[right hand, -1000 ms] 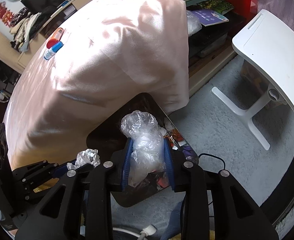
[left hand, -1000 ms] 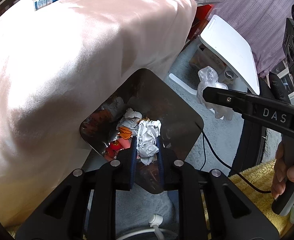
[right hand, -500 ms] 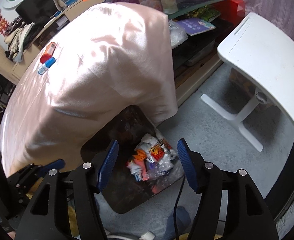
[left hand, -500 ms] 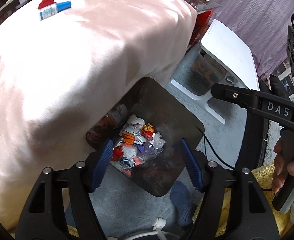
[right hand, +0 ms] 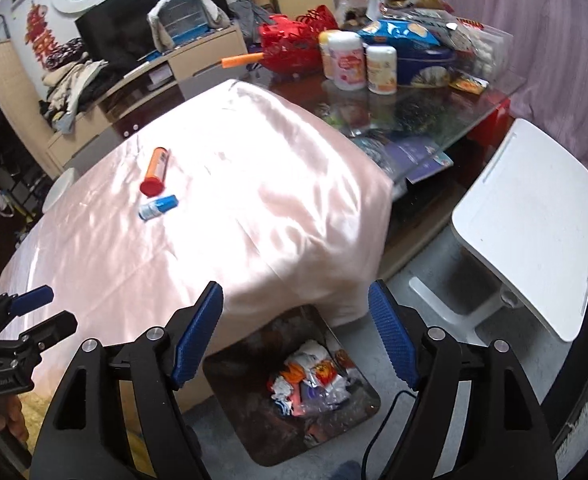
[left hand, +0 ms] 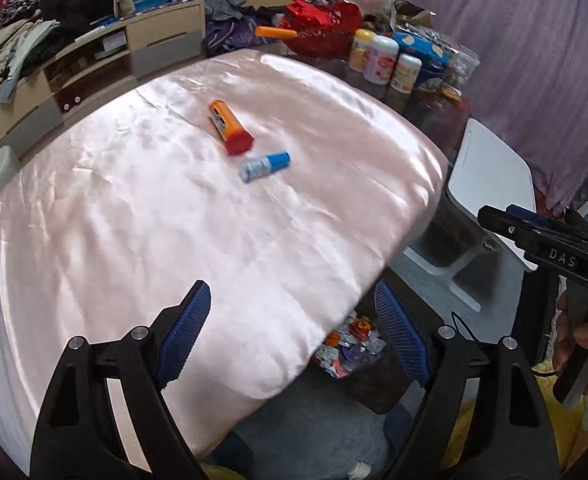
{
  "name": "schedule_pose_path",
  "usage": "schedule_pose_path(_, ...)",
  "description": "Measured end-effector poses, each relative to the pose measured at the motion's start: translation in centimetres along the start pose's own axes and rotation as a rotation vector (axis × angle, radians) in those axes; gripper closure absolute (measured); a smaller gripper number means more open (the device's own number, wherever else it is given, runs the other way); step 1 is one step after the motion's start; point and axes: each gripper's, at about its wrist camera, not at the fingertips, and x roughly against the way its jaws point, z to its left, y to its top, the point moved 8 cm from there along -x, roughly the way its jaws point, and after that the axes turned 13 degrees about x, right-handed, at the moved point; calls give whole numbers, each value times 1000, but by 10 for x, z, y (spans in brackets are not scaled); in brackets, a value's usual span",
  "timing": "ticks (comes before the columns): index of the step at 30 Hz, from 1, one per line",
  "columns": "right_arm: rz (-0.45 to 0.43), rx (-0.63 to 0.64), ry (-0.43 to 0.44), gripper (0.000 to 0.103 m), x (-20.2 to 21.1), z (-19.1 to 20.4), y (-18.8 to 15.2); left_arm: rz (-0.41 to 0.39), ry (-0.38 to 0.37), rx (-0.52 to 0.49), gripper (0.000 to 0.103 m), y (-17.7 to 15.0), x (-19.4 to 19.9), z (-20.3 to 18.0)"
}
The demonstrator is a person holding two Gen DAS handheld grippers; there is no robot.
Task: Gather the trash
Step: 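Grasp the orange M&M's tube with the left tool while the right tool grasps the blue-capped bottle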
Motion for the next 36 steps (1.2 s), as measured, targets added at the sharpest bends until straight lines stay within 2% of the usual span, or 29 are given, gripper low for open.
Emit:
schedule_pose_path(6,-6,63,51,27,-19,37,42,-42,88,50,22,42,3,45)
schedule_pose_path(12,34,123,123,27,-60,88,55,-46,163,70,22,72,-11,85)
schedule_pose_path(23,103,232,157,27,-140,153,68,-14,196,118,22,116,-51,127)
schedule_pose_path(29,71,282,146,28,-152,167,84,-3,201,134,22,130,-66,140)
schedule_pose_path(31,63,309,124,35,-155,169,85,-1,196,138,22,132,-70,140)
schedule_pose_path(32,57,328,96,44,-155,167,86,0,194,139,22,133,-72,139)
schedule_pose_path(36,53,324,93,45,-153,158,85,5,180,126,22,140,-80,128)
